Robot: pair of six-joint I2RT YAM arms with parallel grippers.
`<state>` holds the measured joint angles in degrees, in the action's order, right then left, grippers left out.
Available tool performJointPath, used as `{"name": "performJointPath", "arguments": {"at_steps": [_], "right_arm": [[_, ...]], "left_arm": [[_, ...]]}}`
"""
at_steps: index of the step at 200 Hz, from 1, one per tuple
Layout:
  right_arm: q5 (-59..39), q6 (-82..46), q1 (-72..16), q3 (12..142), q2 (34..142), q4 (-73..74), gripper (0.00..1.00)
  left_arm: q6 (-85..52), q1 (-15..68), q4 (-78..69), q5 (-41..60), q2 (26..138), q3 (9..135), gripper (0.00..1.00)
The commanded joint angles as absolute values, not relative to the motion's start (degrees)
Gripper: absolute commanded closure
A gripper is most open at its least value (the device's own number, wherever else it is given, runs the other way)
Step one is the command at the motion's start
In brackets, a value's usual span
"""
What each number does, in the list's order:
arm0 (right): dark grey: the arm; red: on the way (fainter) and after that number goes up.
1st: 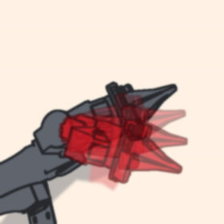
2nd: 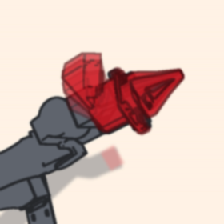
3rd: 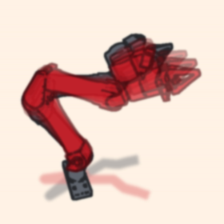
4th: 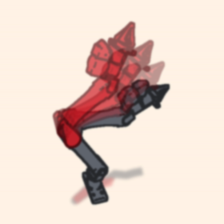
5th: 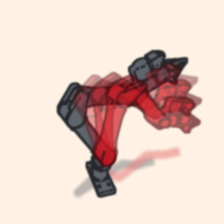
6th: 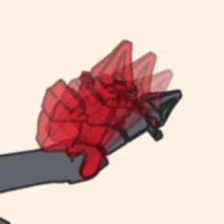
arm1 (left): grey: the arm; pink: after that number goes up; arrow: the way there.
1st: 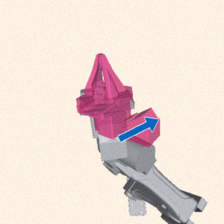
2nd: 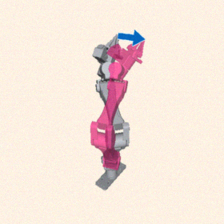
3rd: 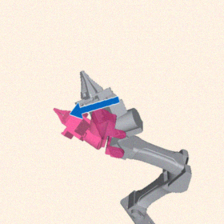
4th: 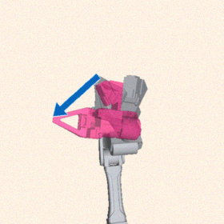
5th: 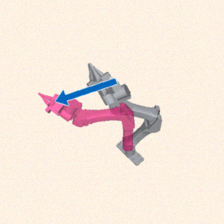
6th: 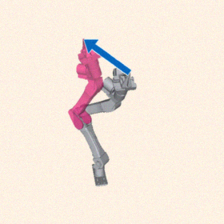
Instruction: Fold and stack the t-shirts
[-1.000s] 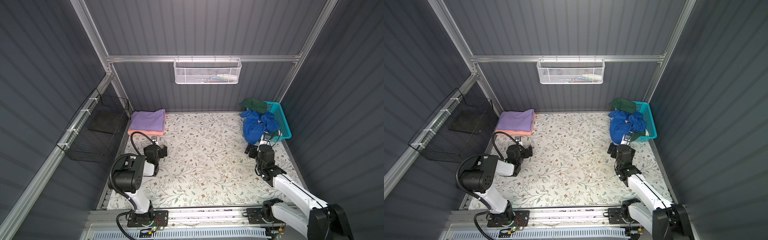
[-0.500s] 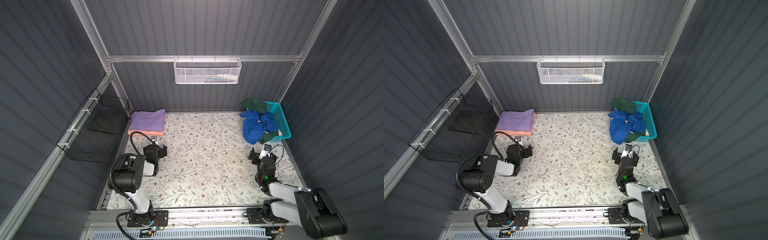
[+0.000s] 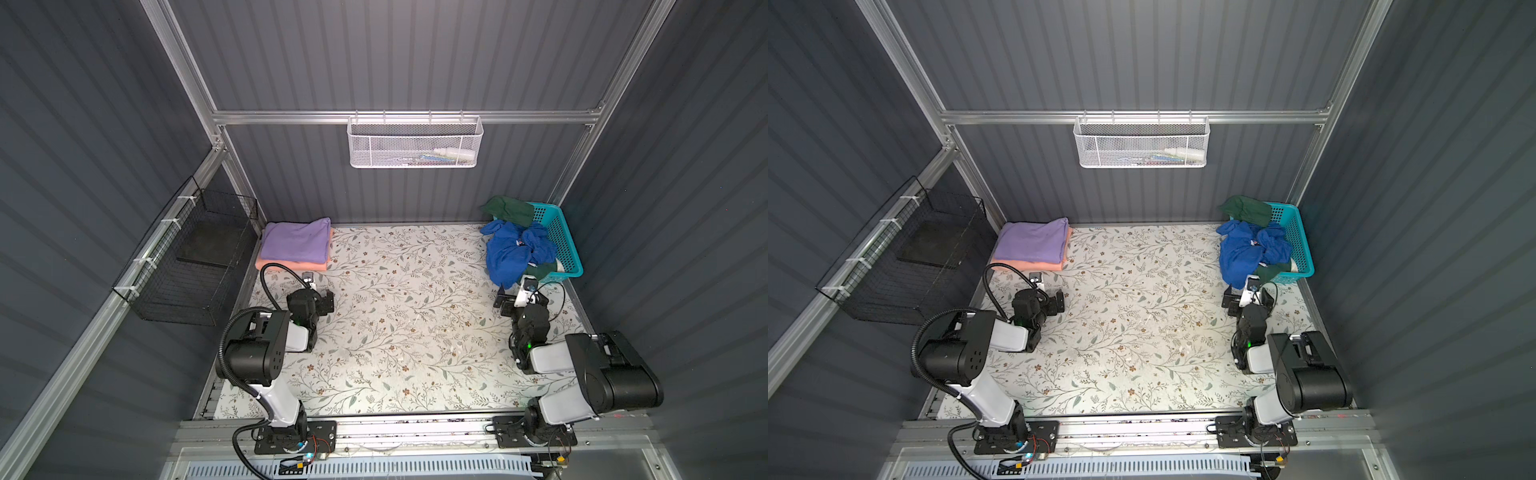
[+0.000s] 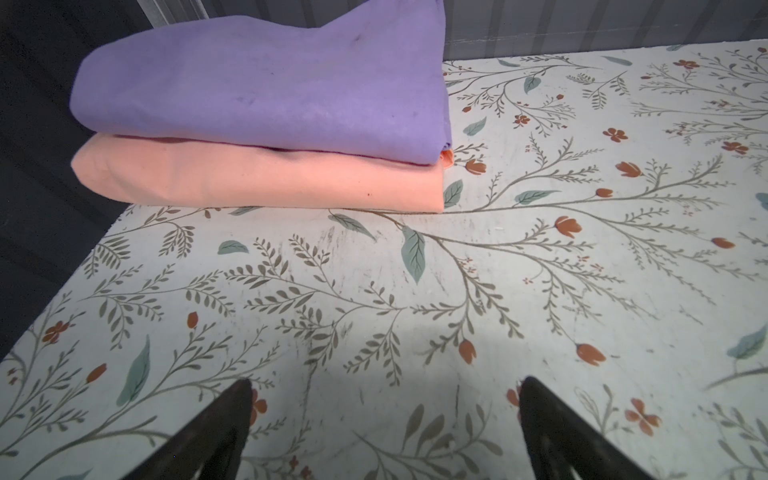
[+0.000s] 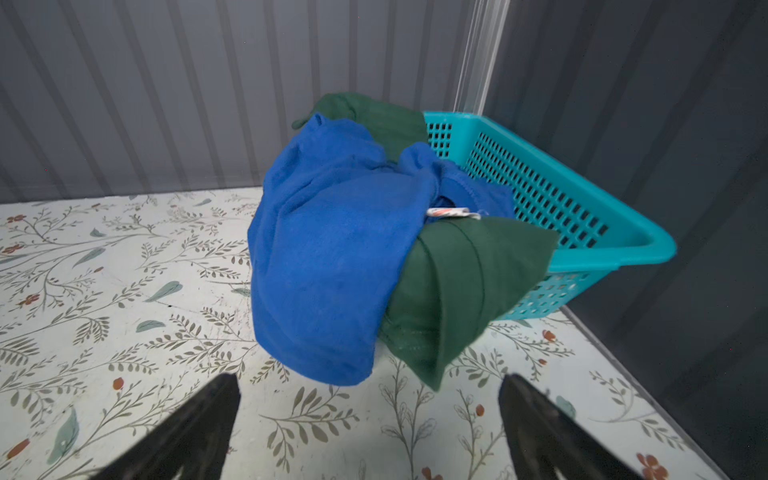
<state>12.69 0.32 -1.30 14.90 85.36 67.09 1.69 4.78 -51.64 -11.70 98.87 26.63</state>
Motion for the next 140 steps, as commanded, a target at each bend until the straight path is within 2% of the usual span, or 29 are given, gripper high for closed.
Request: {"name": "performJointPath", "arguments": {"at_steps": [1,140], "right_arm": [[0.7,-4.7,4.5,19.2,83.5,54.4,0.01],[1.3,-4.5,4.2,17.9,83.7,57.5,0.01]], "left_arm": [[1.5,4.5,-51.9,-11.2,98.3,27.1,0.00],[1.5,4.5,-51.8,-11.0,98.3,27.2,0.00]]}}
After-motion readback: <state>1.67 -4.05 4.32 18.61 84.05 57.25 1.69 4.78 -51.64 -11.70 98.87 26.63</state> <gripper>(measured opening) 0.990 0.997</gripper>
